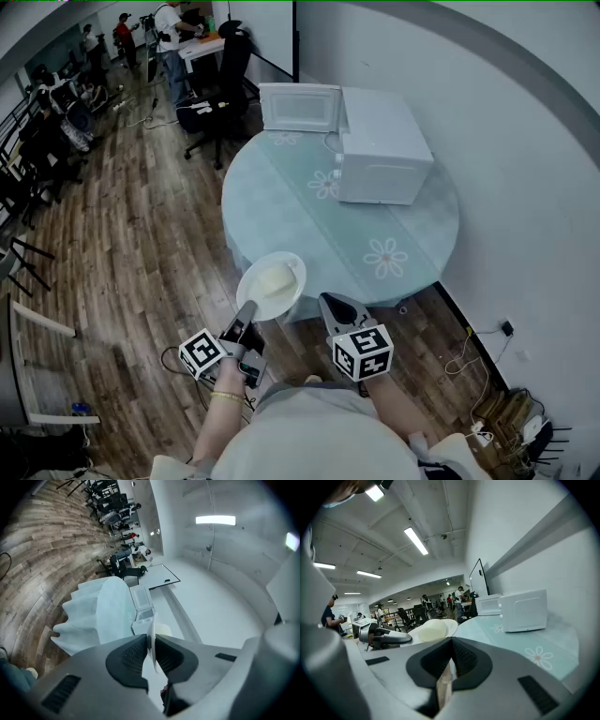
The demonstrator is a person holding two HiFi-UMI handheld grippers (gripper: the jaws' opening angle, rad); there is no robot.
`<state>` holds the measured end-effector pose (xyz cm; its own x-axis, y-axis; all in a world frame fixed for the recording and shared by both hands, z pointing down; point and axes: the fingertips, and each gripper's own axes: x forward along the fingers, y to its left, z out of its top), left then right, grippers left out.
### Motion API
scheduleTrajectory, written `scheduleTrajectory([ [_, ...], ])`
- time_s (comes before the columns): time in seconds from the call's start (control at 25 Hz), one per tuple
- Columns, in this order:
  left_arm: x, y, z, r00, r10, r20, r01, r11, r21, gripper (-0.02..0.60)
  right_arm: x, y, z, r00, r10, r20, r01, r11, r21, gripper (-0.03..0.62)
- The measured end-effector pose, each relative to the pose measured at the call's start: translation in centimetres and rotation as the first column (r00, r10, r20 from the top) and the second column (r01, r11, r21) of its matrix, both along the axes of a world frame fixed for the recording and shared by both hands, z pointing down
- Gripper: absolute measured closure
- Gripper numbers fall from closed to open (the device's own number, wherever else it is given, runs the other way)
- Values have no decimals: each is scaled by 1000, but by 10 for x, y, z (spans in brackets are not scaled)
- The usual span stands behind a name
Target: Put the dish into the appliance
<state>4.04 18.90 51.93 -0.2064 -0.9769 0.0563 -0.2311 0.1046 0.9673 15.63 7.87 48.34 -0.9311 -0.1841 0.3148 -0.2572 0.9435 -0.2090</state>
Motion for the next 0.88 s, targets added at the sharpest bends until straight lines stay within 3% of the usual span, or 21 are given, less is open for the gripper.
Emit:
scheduleTrajectory([
  [0.24, 6, 2, 1, 1000, 0, 8, 0, 1000, -24, 531, 7, 4, -3, 1000, -4, -4, 4, 1000, 13, 588],
  [0.44, 9, -1, 0, 1000, 4, 9, -4, 1000, -2, 531, 12, 8, -1, 1000, -8, -9, 9, 1000, 15, 588],
  [0.88, 10, 1, 10, 1000, -10, 1, 10, 1000, -19, 531, 5, 12, 4, 999, -38, 6, 38, 999, -28, 589],
])
